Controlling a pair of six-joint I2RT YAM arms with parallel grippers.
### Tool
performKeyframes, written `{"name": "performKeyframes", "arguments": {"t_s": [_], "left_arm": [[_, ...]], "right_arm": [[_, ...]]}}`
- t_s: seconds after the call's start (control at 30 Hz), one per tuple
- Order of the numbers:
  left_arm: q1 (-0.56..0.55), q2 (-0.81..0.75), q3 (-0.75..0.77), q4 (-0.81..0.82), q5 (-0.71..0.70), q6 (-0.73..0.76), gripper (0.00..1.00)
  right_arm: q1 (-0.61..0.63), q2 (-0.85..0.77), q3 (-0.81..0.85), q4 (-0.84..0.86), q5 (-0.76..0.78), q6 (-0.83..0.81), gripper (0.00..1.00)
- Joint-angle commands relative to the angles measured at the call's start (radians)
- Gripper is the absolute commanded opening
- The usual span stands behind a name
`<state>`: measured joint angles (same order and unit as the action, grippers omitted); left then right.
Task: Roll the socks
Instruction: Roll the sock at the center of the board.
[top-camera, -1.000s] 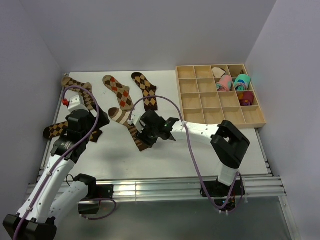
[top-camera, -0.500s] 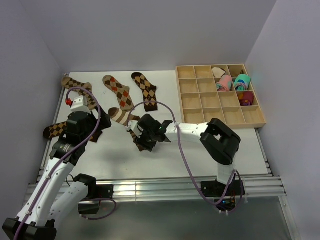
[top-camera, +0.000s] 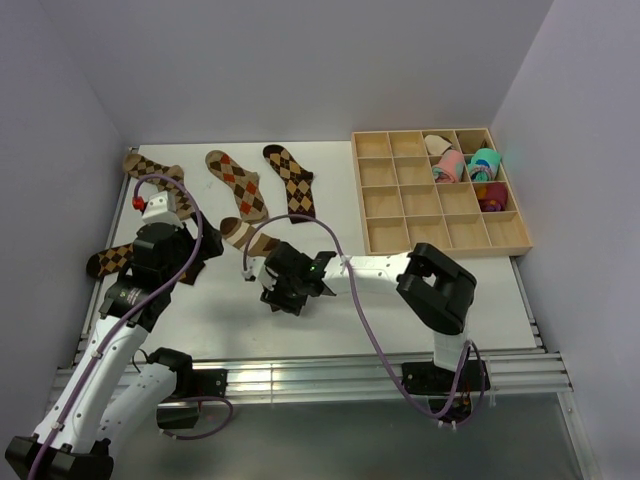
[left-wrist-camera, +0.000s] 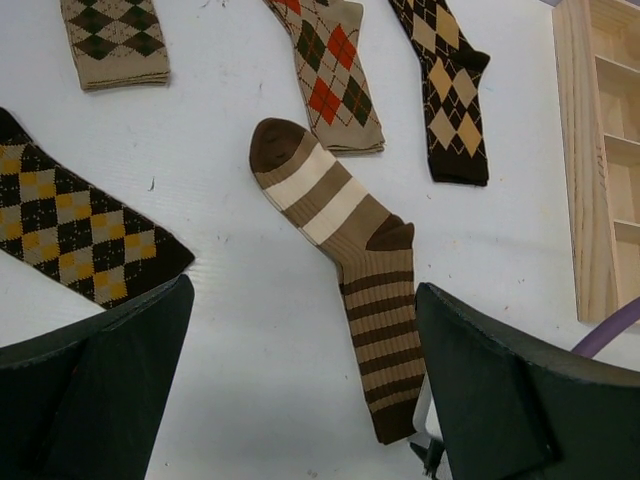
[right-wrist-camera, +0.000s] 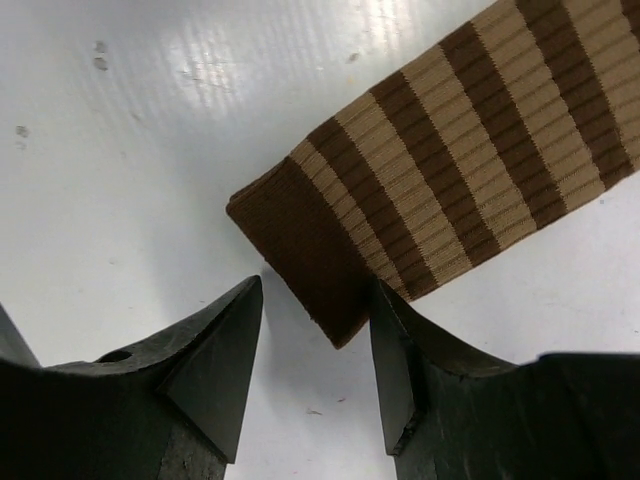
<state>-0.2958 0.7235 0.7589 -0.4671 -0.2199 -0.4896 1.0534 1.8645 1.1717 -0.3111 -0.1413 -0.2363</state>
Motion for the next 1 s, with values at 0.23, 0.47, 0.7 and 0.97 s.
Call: {"name": "performKeyframes", "arguments": {"t_s": [0.23,0.47,0.7,0.97], "left_arm": [[0.003,-0.012,0.0,0.039,0.011,0.02,0.99],[0.004,-0.006,0.0,0.036,0.005,0.023,0.99],[0.004,0.001,0.002,0.035,0.007,0.025,0.99],[0.003,0.001,0.002,0.036,0.008,0.028,0.99]], "right_arm": [[0.051,-0.048,0.026,-0.016,0.095,-0.02,0.54],[0.088,-0.034,0.029,-0.014,0.14,-0.049,0.54],[0.097,0.01,0.032,-0.029,0.164,-0.064,0.52],[0.099,0.041,0.009,-0.022,0.177,-0.063,0.41]]}}
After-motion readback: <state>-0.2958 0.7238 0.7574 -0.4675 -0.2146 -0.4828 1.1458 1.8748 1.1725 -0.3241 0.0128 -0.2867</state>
